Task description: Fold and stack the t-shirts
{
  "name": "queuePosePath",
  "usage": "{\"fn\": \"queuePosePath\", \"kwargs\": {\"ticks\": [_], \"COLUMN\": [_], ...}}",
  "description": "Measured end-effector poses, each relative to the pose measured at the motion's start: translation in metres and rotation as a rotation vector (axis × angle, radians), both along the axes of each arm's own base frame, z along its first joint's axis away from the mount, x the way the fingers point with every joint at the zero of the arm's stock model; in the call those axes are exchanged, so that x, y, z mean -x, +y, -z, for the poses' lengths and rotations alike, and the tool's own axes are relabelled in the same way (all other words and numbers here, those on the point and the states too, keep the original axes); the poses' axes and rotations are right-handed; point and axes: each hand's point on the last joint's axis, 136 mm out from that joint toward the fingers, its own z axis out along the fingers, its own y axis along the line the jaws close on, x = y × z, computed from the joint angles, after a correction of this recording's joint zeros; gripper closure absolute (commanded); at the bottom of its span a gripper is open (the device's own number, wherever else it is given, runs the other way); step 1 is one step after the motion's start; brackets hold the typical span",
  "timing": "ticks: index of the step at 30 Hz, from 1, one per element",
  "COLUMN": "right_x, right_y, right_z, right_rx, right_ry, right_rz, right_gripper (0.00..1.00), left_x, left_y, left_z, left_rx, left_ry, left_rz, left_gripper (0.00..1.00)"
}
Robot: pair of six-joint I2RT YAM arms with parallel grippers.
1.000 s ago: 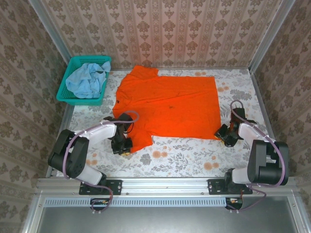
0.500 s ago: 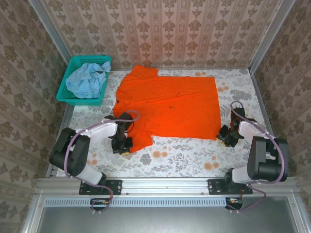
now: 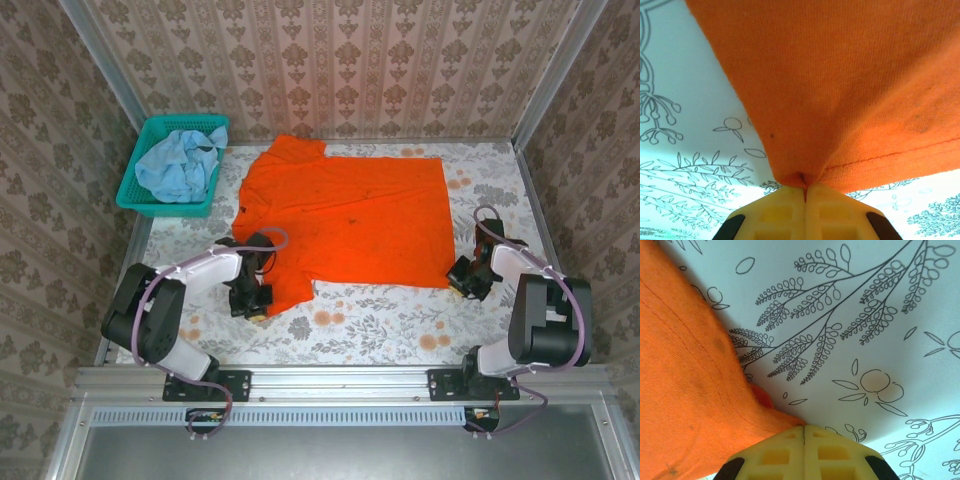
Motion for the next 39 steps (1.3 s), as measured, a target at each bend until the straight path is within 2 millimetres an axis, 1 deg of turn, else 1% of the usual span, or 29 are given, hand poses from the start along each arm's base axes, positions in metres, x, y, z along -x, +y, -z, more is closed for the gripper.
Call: {"fn": "queuePosePath", "kwargs": {"ticks": [5, 9, 13, 18, 22, 24, 27, 30, 32, 35, 37, 39], "right_x": [0.001, 0.005, 0.009, 0.011, 0.014, 0.015, 0.010, -0.007, -0.020, -0.039, -0.055, -0.068], "right_y": [0.000, 0.001, 0.002, 0.002, 0.003, 0.003, 0.002, -0.001, -0.004, -0.007, -0.011, -0.015], "right_z": [-0.001, -0.003, -0.015, -0.030, -0.034, -0.035, -0.043, -0.056, -0.063, -0.072, -0.076, -0.076], "right_rx": [0.002, 0.006, 0.015, 0.022, 0.022, 0.019, 0.019, 0.024, 0.027, 0.029, 0.034, 0.040], "right_ry": [-0.007, -0.026, -0.072, -0.116, -0.122, -0.117, -0.125, -0.157, -0.170, -0.182, -0.184, -0.177], "right_rz": [-0.002, -0.004, -0.004, -0.001, 0.007, 0.015, 0.023, 0.025, 0.025, 0.025, 0.026, 0.027], "right_gripper": [1.00, 1.00, 1.00, 1.00, 1.00, 1.00, 1.00, 1.00, 1.00, 1.00, 1.00, 1.00], "left_x": [0.004, 0.012, 0.020, 0.028, 0.031, 0.029, 0.016, -0.006, -0.024, -0.058, -0.088, -0.117], "left_y": [-0.002, -0.005, -0.008, -0.005, -0.002, -0.003, -0.009, -0.015, -0.020, -0.026, -0.032, -0.035], "left_z": [-0.007, -0.011, -0.018, -0.029, -0.038, -0.044, -0.059, -0.076, -0.087, -0.102, -0.114, -0.122], "left_rx": [0.005, 0.004, 0.011, 0.018, 0.023, 0.027, 0.046, 0.076, 0.096, 0.126, 0.154, 0.173], "left_ry": [-0.014, -0.011, -0.014, -0.018, -0.026, -0.032, -0.061, -0.101, -0.127, -0.165, -0.189, -0.216], "left_rz": [0.025, 0.058, 0.087, 0.094, 0.093, 0.092, 0.075, 0.046, 0.022, -0.014, -0.042, -0.058], "left_gripper": [1.00, 1.00, 1.00, 1.00, 1.00, 1.00, 1.00, 1.00, 1.00, 1.00, 1.00, 1.00]}}
